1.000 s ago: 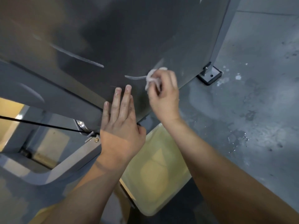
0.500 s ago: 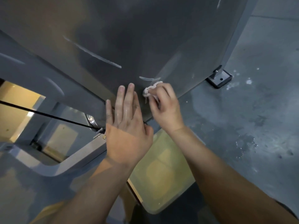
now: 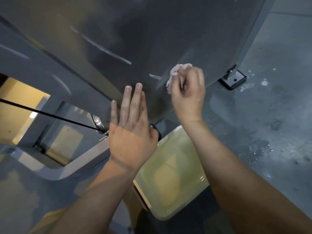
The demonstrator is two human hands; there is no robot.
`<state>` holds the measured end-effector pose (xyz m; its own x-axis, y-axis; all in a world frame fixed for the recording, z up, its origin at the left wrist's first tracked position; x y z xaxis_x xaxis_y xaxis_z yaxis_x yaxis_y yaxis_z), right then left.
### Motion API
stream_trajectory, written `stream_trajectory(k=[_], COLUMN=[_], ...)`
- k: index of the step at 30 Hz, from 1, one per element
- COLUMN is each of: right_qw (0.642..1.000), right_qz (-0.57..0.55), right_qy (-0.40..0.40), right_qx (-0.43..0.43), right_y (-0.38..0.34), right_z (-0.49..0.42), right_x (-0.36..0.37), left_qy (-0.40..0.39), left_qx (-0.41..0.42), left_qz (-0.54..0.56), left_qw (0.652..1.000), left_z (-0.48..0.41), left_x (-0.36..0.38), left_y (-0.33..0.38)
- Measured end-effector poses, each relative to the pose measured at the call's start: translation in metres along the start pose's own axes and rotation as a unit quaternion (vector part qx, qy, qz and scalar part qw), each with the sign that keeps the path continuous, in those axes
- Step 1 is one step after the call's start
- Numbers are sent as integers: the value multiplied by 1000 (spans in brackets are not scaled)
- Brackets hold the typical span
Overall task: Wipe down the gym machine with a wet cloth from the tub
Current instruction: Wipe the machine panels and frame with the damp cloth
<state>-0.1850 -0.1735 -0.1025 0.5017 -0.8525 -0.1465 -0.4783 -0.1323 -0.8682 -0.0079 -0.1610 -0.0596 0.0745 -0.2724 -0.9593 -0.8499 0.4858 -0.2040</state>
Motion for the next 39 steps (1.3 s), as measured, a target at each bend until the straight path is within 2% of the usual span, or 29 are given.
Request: stream_trajectory(k=[1, 4, 5, 6, 10, 11, 14, 16, 20, 25, 30, 32, 35, 39], right_qw=[1000, 991, 989, 991, 999, 1000, 993, 985, 994, 979, 992, 988, 971, 977], right_qz=[-2, -14, -12, -12, -1, -2, -21, -36, -68, -46, -53, -38, -24, -31], right_qy=[-4, -128, -145, -135, 14, 12, -100, -139, -59, -148, -60, -103, -176, -123], right_qx=[9, -23, -28, -21, 33, 24, -54, -93, -66, -134, -101, -106, -158, -170], right_y=[-1, -6, -5, -2, 0, -5, -18, -20, -22, -33, -40, -38, -40, -52], right_z=[5, 32, 33, 26, -12, -10, 19, 19, -6, 11, -6, 8, 11, -7], right_x=[4, 23, 21, 18, -5, -2, 14, 15, 9, 18, 11, 19, 20, 14], left_qy=[2, 7, 6, 5, -13, -11, 4, 4, -1, 10, -7, -5, 1, 4], left_qx=[3, 3, 1, -1, 5, 6, 4, 3, 5, 4, 7, 6, 6, 9], left_qz=[-1, -2, 0, 2, -3, -4, 1, 1, -5, 6, -3, 2, 5, 4], left_qw=[1000, 1000, 1000, 1000, 1000, 1000, 1000, 1000, 1000, 1000, 1000, 1000, 1000, 1000], left_z=[0, -1, -1, -2, -2, -2, -2, -4, -4, -4, -5, -4, -4, -4], left_x=[0, 0, -1, -1, 3, 3, 1, 1, 5, 2, 7, 5, 3, 4], left_y=[-1, -1, -1, 0, -2, -3, -2, 1, -1, 0, -2, -2, 0, -2])
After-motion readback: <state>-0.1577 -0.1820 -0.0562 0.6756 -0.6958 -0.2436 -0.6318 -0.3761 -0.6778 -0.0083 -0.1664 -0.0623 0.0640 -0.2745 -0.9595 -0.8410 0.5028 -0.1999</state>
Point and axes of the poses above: each hand's wrist, its own z-axis away from the middle knuckle, its own x-axis out of the palm, y = z × x, the point moved 7 cm from there along -z, towards the middle knuckle, and after that the axes turned 1 degree about -x, right-handed, at the moved point
